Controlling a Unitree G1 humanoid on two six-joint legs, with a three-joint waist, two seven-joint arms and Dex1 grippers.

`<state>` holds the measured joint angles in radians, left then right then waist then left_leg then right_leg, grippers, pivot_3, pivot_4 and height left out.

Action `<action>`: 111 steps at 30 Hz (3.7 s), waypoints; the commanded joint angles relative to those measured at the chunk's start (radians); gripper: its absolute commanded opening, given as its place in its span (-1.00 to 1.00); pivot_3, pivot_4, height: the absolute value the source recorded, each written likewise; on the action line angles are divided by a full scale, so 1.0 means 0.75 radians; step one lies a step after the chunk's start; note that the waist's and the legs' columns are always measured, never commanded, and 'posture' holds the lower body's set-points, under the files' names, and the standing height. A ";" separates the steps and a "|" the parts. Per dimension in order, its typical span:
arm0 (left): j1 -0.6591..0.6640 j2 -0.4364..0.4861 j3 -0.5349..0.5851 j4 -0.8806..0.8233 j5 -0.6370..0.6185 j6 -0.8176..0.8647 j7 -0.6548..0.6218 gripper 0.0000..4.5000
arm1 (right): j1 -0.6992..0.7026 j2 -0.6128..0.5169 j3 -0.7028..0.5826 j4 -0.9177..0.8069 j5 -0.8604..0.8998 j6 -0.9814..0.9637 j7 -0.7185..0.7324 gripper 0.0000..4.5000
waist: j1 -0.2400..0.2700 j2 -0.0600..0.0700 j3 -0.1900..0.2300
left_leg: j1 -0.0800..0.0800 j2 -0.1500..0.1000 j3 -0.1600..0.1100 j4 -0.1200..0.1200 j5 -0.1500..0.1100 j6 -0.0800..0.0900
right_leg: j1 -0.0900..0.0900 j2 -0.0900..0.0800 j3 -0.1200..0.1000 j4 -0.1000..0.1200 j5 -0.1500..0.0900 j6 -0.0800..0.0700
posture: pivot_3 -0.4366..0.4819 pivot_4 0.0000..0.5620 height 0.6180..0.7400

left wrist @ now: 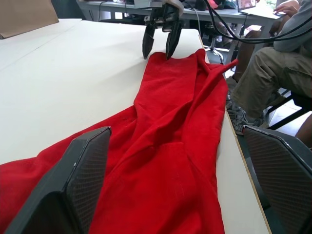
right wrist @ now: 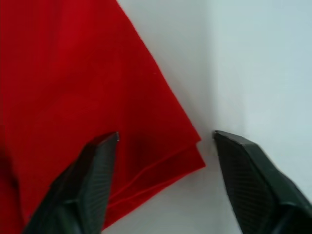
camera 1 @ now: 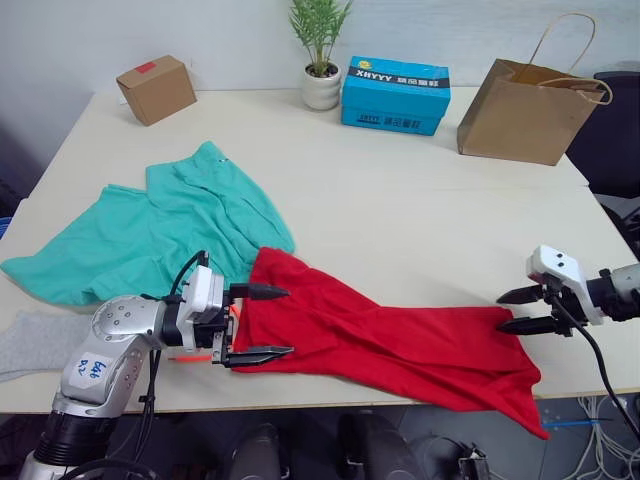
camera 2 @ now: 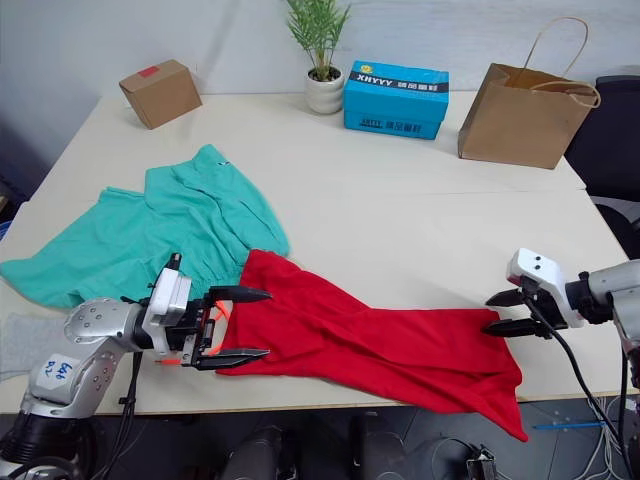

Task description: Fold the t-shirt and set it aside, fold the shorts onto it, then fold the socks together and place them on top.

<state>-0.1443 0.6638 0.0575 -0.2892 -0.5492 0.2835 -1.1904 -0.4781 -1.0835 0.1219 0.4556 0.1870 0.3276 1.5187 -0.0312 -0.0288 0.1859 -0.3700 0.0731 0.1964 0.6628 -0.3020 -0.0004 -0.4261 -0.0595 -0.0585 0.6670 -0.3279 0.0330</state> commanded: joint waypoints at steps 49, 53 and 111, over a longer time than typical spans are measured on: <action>-0.031 -0.050 -0.005 0.049 0.038 -0.082 0.111 1.00 | 0.464 0.190 -0.785 -0.582 0.447 -0.056 -0.348 0.81 | -0.010 0.006 0.001 | 0.001 0.003 0.002 -0.001 -0.001 -0.004 | -0.001 0.003 0.004 0.002 0.000 0.000 | -0.05 -0.47 1.00; -0.025 -0.088 -0.081 0.037 0.078 -0.086 0.139 1.00 | 0.839 0.353 -0.769 -0.973 0.445 -0.052 -0.450 0.22 | 0.004 0.007 0.000 | 0.002 0.002 0.002 -0.001 -0.001 -0.005 | 0.000 0.004 0.005 0.002 0.000 0.000 | -0.05 -0.47 1.00; -0.034 -0.221 -0.329 0.135 0.377 0.088 0.425 -0.98 | 0.839 0.667 -0.606 -0.783 0.236 -0.210 -1.114 -1.00 | 0.003 0.015 -0.012 | 0.022 -0.004 0.001 -0.019 -0.002 -0.002 | 0.019 0.001 0.006 -0.013 0.000 0.004 | -0.05 -0.47 1.00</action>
<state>-0.1805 0.4939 -0.1908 -0.1572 -0.2723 0.3350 -0.8887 0.1648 -0.5914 -0.3181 -0.1657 0.3910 0.2189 0.7194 -0.0287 -0.0178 0.1771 -0.3532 0.0700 0.1974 0.6481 -0.3033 -0.0015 -0.4121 -0.0587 -0.0536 0.6576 -0.3276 0.0357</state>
